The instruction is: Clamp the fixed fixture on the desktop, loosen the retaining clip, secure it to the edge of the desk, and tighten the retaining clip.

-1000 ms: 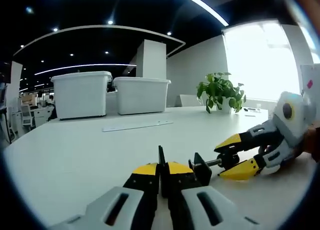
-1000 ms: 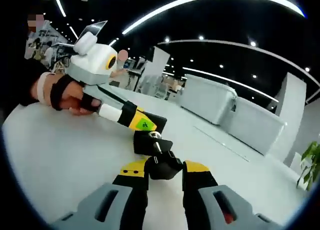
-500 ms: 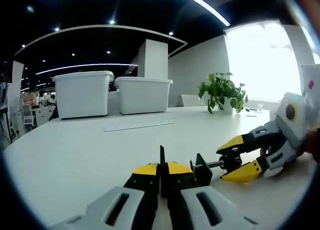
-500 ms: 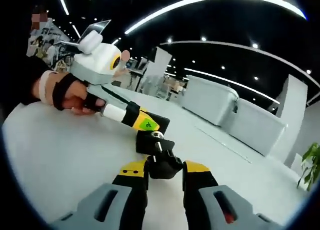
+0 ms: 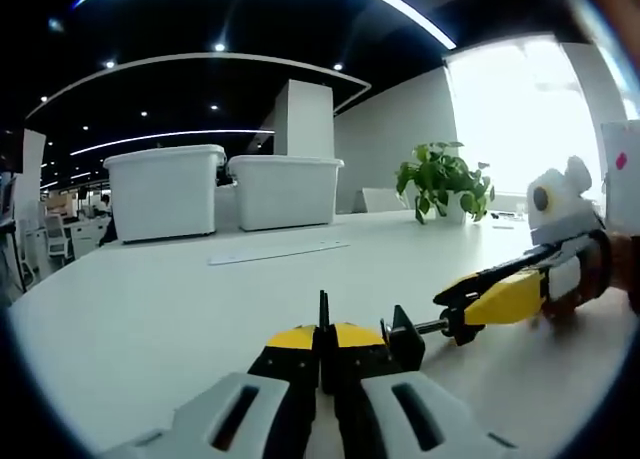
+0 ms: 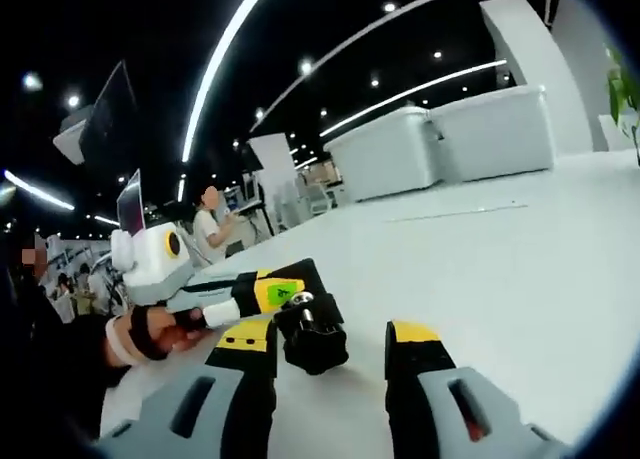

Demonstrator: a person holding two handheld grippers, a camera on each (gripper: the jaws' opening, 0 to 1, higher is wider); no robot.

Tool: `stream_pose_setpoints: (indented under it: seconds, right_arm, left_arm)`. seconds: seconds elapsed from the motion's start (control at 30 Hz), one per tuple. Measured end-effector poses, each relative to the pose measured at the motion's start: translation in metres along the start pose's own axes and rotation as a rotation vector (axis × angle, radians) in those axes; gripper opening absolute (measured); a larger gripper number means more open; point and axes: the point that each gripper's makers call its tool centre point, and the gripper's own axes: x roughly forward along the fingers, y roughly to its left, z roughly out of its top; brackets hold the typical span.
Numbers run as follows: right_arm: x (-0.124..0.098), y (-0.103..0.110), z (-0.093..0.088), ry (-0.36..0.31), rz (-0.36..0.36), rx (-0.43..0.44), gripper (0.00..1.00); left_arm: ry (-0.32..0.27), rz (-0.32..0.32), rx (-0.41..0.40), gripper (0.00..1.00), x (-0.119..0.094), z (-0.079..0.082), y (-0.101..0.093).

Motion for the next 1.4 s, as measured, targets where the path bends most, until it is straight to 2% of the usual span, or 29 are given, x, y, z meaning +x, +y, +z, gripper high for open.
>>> stream_pose_setpoints:
  seconds: [0.1, 0.17, 0.23, 0.43, 0.67, 0.9, 1.03, 1.1, 1.2, 1.27, 1.3, 1.4]
  right_arm:
    - [0.004, 0.003, -0.005, 0.026, 0.001, -0.007, 0.36]
    - [0.005, 0.006, -0.009, 0.043, 0.002, 0.022, 0.35]
    - [0.005, 0.01, -0.008, 0.033, 0.023, 0.019, 0.27]
    - [0.004, 0.015, -0.008, 0.023, 0.023, -0.055, 0.26]
    - [0.004, 0.014, -0.005, -0.002, 0.01, -0.238, 0.26]
    - [0.003, 0.02, -0.005, -0.024, -0.005, -0.544, 0.26]
    - [0.004, 0.02, -0.008, -0.018, -0.012, -0.59, 0.26]
    - [0.004, 0.02, -0.007, -0.013, -0.023, -0.694, 0.26]
    - [0.004, 0.021, -0.009, -0.013, -0.031, -0.773, 0.26]
    - [0.004, 0.022, -0.01, -0.004, -0.033, -0.874, 0.27]
    - [0.004, 0.022, -0.011, -0.007, -0.036, -0.893, 0.27]
    - [0.003, 0.023, -0.012, -0.01, -0.029, -0.865, 0.27]
  left_arm:
    - [0.0, 0.0, -0.001, 0.04, 0.0, 0.0, 0.0]
    - [0.0, 0.0, -0.001, 0.04, 0.0, 0.0, 0.0]
    - [0.0, 0.001, -0.005, 0.04, 0.0, 0.0, 0.001]
    - [0.0, 0.004, -0.003, 0.04, -0.001, 0.0, 0.001]
    - [0.0, 0.008, -0.005, 0.04, -0.001, 0.001, 0.001]
    - [0.0, 0.011, -0.004, 0.04, 0.0, 0.001, 0.001]
    - [0.001, 0.013, -0.007, 0.04, 0.0, 0.001, 0.002]
    - [0.001, 0.014, -0.008, 0.04, 0.0, 0.001, 0.002]
    - [0.001, 0.015, -0.012, 0.04, 0.0, 0.001, 0.002]
    - [0.001, 0.019, -0.008, 0.04, 0.0, 0.0, 0.002]
    - [0.001, 0.019, -0.007, 0.04, 0.0, 0.0, 0.003]
    - [0.001, 0.021, -0.009, 0.04, 0.0, 0.0, 0.003]
